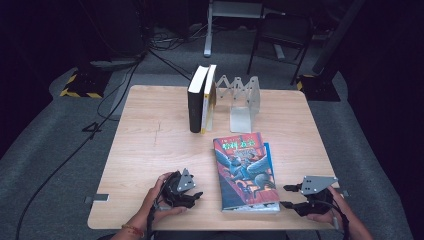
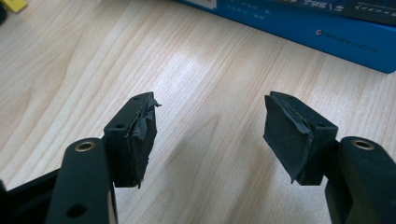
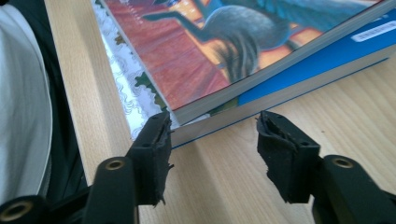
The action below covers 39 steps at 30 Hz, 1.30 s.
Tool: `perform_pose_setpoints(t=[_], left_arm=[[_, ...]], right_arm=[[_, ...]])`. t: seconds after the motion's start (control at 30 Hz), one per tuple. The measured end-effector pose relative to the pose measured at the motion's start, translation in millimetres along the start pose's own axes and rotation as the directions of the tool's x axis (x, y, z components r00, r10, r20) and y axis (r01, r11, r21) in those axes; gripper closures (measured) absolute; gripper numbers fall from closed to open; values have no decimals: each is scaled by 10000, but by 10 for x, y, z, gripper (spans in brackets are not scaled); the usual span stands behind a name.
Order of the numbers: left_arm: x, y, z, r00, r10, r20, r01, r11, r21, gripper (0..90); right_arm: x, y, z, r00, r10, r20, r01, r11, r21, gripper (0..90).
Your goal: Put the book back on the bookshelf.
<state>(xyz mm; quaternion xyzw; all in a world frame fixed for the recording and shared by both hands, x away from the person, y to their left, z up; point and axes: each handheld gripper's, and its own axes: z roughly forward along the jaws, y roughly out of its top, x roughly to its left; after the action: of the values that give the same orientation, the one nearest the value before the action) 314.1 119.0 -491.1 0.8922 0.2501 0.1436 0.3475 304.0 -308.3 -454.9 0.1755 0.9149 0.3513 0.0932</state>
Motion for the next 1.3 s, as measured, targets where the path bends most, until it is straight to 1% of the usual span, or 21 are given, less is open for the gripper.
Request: perform_pose_setpoints(t=[0.07,0.1,0.13,0.17,0.2,0.3,0.37,0.4,0.5,0.6,0.7,0.8,0.83,0.87,0.9,0.97,1.0,1.07,1.1,1.23,1.3], left_arm=[[20,-2,24,9999,-106,42,106,9999,26,334],[26,-2,40,9999,-129,17,129,9999,79,327],[30,0,64,9999,-97,-120,100,9998,195,324],[30,0,64,9999,-97,-120,100,9998,195,319],[35,0,84,9998,-176,-92,178,9996,202,316],[46,11,104,9998,-189,-71,191,9996,186,310],[63,14,124,9997,-247,29,246,9996,116,310],[73,17,131,9997,-226,40,225,9997,87,308],[112,12,155,9992,-351,166,351,9994,-7,287],[159,-6,167,9974,-594,412,596,9982,-36,265],[175,-23,172,9959,-748,518,756,9971,-126,265],[160,-19,167,9966,-718,402,722,9974,-80,265],[157,-17,168,9972,-643,379,648,9978,-115,265],[150,-15,167,9977,-604,317,609,9981,-126,266],[145,-16,166,9979,-573,295,577,9982,-137,265],[144,-19,167,9979,-577,306,582,9982,-167,266],[146,-21,167,9977,-591,321,596,9981,-167,266],[149,-20,168,9977,-588,332,593,9981,-173,266],[148,-20,168,9977,-594,334,600,9980,-175,266],[159,-19,170,9968,-675,421,681,9976,-136,266],[167,-19,174,9961,-740,474,746,9972,-108,265]], right_arm=[[0,2,27,10000,-18,96,16,9999,153,483],[-2,0,32,10000,1,69,-3,9999,173,489],[-9,-3,38,10000,-11,-2,11,9998,180,496],[-9,-3,38,10000,-11,-2,11,9998,180,496],[-1,-3,54,10000,-85,-44,86,9996,272,528],[-2,2,57,9999,-37,-94,39,9997,244,533],[5,7,51,9999,-106,-103,109,9997,225,558],[7,11,47,9999,-64,-114,66,9998,181,560],[4,14,28,9997,23,-247,-25,10000,-80,612],[6,19,19,9992,121,-380,-127,9998,-166,653],[8,25,18,9990,258,-357,-267,9993,-258,653],[10,30,22,9986,329,-409,-339,9991,-252,619],[15,30,33,9981,349,-514,-360,9992,-199,594],[27,30,37,9979,310,-562,-319,9994,-163,594],[37,34,40,9984,228,-525,-233,9997,-87,595],[40,34,45,9993,211,-312,-212,9998,-23,595],[34,33,47,9990,286,-342,-286,9996,11,598],[42,31,61,9997,168,-197,-163,9996,249,588],[41,31,65,9998,147,-152,-143,9995,279,584],[16,37,34,9984,454,-331,-459,9988,-166,583],[12,46,30,9984,465,-322,-470,9988,-135,582]])
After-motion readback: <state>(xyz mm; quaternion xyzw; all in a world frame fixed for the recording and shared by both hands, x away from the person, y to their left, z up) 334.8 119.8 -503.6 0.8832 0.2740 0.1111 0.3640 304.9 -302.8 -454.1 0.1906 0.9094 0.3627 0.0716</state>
